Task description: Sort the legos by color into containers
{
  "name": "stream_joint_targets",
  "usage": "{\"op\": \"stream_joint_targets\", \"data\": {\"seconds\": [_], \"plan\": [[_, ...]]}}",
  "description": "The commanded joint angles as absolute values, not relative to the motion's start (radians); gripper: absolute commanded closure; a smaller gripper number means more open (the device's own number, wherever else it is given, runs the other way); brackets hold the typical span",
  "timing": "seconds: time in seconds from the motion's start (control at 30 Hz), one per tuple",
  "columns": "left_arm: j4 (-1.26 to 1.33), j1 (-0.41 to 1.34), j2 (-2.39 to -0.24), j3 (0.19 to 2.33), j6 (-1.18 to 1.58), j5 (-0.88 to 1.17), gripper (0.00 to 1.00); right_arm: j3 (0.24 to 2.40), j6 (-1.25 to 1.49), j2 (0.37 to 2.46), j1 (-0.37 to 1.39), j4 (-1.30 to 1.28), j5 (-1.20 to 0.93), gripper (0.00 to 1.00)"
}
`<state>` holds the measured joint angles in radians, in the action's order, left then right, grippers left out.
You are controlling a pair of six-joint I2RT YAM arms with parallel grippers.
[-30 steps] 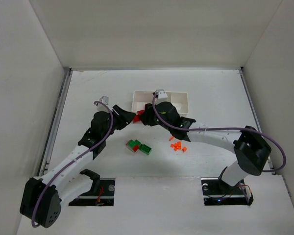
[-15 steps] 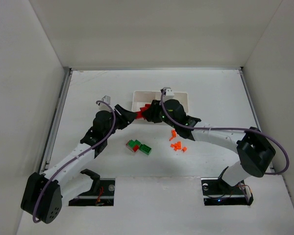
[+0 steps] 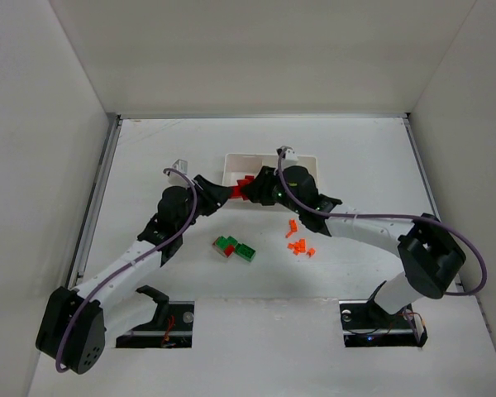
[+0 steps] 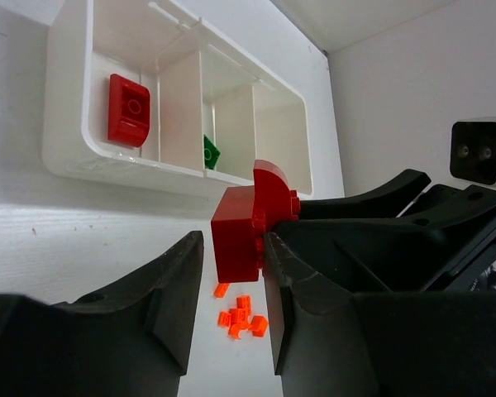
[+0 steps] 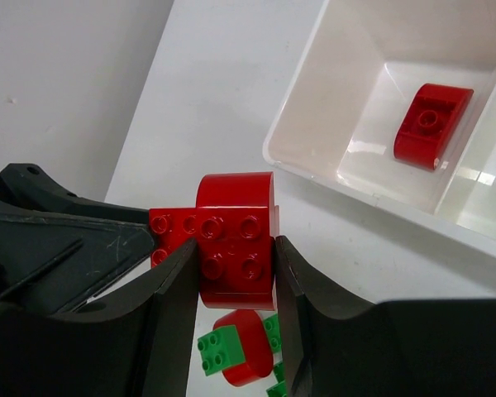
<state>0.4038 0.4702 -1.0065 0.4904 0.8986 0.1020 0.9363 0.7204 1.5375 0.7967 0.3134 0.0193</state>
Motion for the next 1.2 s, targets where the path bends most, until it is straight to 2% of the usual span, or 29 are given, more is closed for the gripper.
{"op": "stream_joint_targets", "data": {"seconds": [0.0,0.33,0.53,0.63,1.03,1.17], "plan": [[0.489,0.487,-1.015,0.483,0.913,0.118,0.68,0.936,0.768,1.534,0.803,0.437,-0.095,0.75],[0.522,0.504,-1.037,0.48,0.919,0.118,0.68,0.925,0.813,1.554,0.785,0.483,-0.158,0.76],[0.523,0.498,-1.026,0.474,0.919,0.112,0.83,0.904,0.831,1.549,0.768,0.508,-0.169,0.76],[0.517,0.489,-1.012,0.468,0.914,0.11,0.87,0.893,0.831,1.537,0.754,0.509,-0.167,0.76],[0.471,0.409,-0.956,0.377,0.904,0.117,0.9,0.873,0.868,1.436,0.636,0.548,-0.215,0.77],[0.44,0.398,-0.917,0.394,0.888,0.118,0.9,0.935,0.818,1.505,0.636,0.49,-0.161,0.76]]}}
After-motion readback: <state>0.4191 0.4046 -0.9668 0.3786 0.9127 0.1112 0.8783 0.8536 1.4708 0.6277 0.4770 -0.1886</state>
